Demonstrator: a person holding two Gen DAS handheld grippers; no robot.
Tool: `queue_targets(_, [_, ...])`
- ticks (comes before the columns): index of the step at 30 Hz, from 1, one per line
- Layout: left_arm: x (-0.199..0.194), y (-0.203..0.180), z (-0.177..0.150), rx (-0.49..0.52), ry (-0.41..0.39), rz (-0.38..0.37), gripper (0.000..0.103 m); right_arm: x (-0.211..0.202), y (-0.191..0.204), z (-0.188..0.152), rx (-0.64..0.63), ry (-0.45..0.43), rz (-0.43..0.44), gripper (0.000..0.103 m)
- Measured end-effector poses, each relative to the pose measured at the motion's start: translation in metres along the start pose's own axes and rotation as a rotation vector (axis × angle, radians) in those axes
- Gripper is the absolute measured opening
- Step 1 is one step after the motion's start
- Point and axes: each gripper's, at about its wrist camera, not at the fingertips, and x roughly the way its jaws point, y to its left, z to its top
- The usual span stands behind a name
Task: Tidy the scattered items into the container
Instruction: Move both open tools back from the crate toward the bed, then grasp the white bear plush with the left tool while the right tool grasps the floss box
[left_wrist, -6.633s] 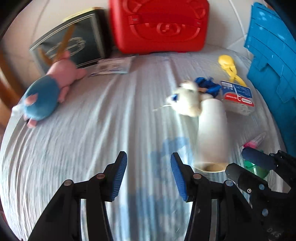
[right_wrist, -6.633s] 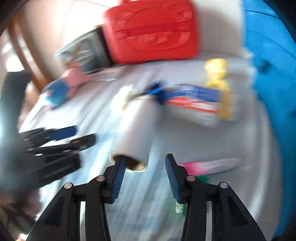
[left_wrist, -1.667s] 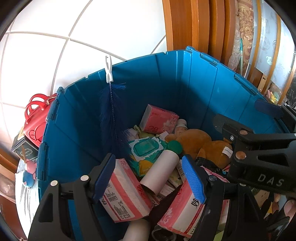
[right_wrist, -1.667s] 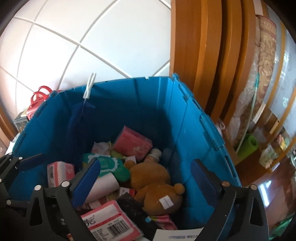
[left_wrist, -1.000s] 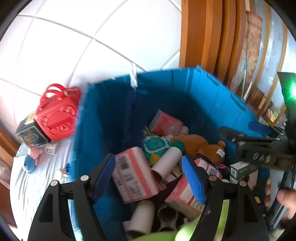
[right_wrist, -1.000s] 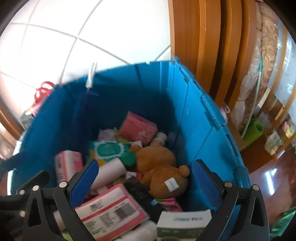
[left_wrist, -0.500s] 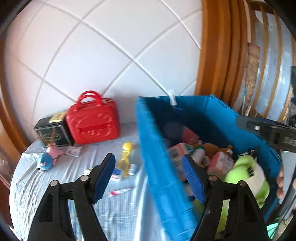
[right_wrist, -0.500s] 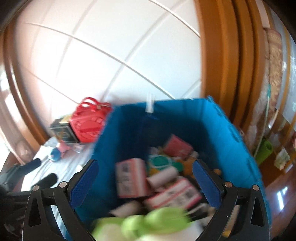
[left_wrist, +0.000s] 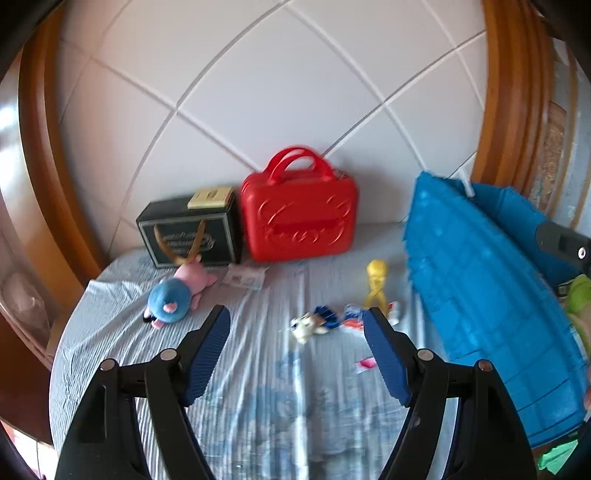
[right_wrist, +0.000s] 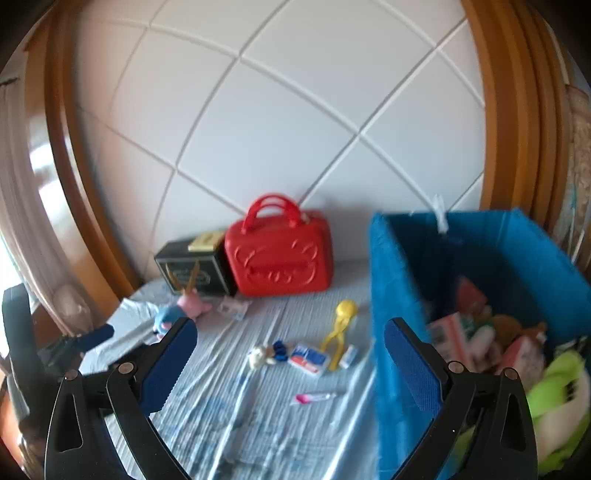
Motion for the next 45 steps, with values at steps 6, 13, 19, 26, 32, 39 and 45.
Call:
queue_targets(6, [0.055, 0.023, -0.026, -0.012, 0.073, 0.0, 0.074, 0.067, 0.025, -0.03, -0.011, 0.099, -0.009, 0.103])
queue_targets(13, [0.131, 0.013, -0.065, 0.013, 0.155, -0.038, 0.074, 0.135, 0.019, -0.082, 0.022, 0.112, -0.03, 0.103])
queue_targets(19, [0.213, 0.0, -0.08, 0.062, 0.267, -0.037, 0.074, 0.208, -0.002, -0.121, 0.064, 0.263, -0.044, 0.103])
queue_targets(26, [0.299, -0.012, -0.077, 0.134, 0.307, -0.033, 0.074, 0.272, -0.033, -0.147, 0.107, 0.334, -0.098, 0.103])
queue_targets(32, [0.354, -0.016, -0.077, 0.119, 0.338, -0.06, 0.074, 0.304, -0.055, -0.156, 0.144, 0.351, -0.116, 0.103])
queue_targets(39, [0.338, 0.012, -0.097, -0.025, 0.289, 0.03, 0.071, 0.338, -0.059, -0.152, 0.112, 0.364, -0.105, 0.103])
queue_targets(45, [0.332, 0.01, -0.113, -0.006, 0.382, -0.009, 0.05, 0.358, -0.049, -0.156, 0.133, 0.403, 0.0, 0.075])
